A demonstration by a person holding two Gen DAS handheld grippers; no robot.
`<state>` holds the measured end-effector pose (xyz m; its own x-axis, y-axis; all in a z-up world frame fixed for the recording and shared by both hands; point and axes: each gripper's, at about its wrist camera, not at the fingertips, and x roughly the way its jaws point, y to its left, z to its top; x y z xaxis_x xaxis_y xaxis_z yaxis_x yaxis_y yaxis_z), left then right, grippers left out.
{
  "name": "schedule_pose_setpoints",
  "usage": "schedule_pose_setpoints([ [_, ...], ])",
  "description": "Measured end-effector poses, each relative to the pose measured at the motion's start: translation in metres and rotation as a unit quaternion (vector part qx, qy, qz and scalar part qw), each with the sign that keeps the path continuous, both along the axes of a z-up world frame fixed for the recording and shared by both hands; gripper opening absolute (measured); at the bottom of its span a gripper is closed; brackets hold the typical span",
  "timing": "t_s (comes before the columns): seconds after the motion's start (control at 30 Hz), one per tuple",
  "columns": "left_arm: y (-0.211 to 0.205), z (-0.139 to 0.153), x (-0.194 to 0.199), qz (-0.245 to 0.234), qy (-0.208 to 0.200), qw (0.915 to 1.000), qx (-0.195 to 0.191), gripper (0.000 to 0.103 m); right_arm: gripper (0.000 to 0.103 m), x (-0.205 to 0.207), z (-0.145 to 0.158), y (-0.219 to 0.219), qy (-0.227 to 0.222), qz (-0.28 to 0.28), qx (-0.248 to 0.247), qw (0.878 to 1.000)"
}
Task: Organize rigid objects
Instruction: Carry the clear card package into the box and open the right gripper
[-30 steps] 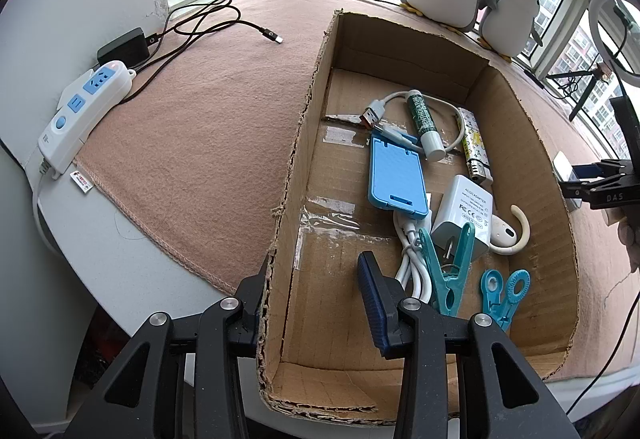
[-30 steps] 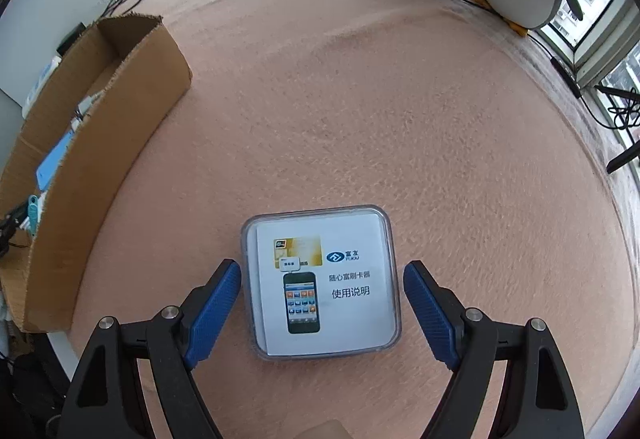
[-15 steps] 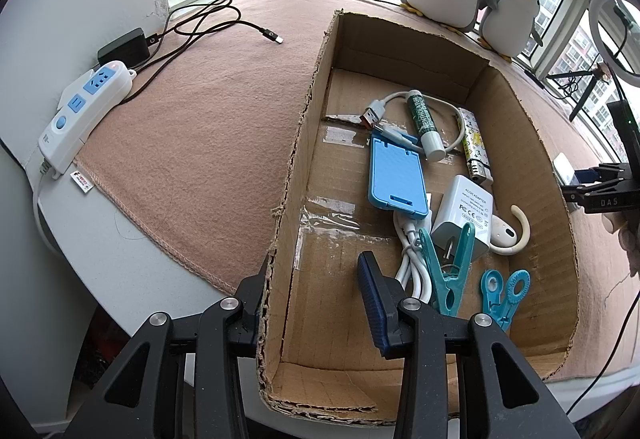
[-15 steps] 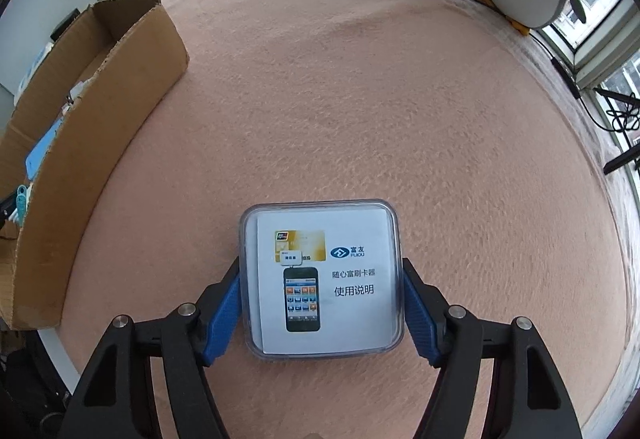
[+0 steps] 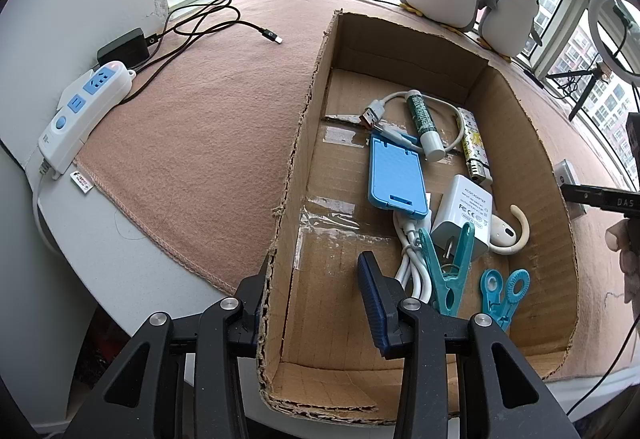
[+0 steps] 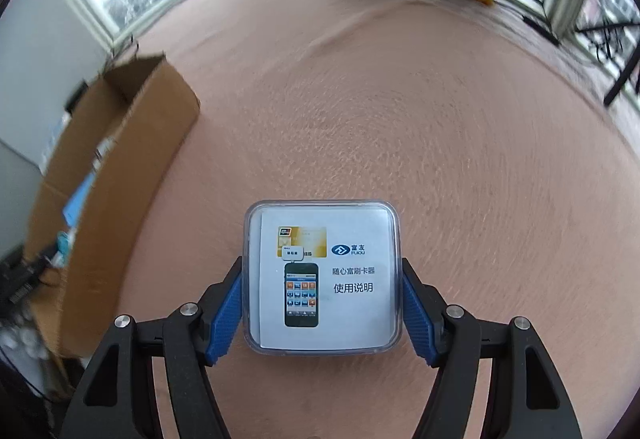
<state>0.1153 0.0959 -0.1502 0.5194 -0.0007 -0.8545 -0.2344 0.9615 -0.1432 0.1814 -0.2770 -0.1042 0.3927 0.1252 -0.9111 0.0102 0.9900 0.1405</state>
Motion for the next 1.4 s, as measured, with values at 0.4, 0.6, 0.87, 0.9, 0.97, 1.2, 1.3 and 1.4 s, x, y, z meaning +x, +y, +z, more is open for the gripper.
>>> schedule_pose_setpoints([
  [0.4,0.000,0.000,0.000,-0.001,0.000,1.0000,0.000,0.041,0.066,-0.019,0.038,0.007,-0.062,-0.035,0.132,0.989],
  [0.6,0.000,0.000,0.000,-0.002,-0.001,1.0000,-0.001,0.041,0.066,-0.015,0.073,0.041,-0.096,0.005,0.149,0.984],
  [0.87,0.001,0.000,0.000,-0.002,-0.001,1.0000,-0.001,0.041,0.066,0.000,0.091,0.101,-0.112,0.066,0.139,0.982],
  [0.9,0.001,0.000,0.000,-0.002,-0.001,1.0000,-0.001,0.041,0.066,0.003,0.091,0.108,-0.113,0.072,0.135,0.982],
  [0.97,0.001,0.000,0.000,-0.001,-0.001,1.0000,-0.002,0.041,0.066,0.008,0.091,0.118,-0.112,0.081,0.129,0.982],
  [1.2,0.001,-0.001,0.000,-0.002,-0.002,1.0000,-0.003,0.041,0.066,0.023,0.087,0.154,-0.108,0.108,0.090,0.984],
  [1.3,0.001,-0.001,0.000,-0.002,-0.002,1.0000,-0.004,0.041,0.066,0.032,0.080,0.169,-0.106,0.117,0.060,0.986],
  [1.4,0.001,-0.001,0.000,-0.003,-0.003,1.0000,-0.004,0.041,0.066,0.045,0.069,0.179,-0.095,0.118,0.048,0.987],
])
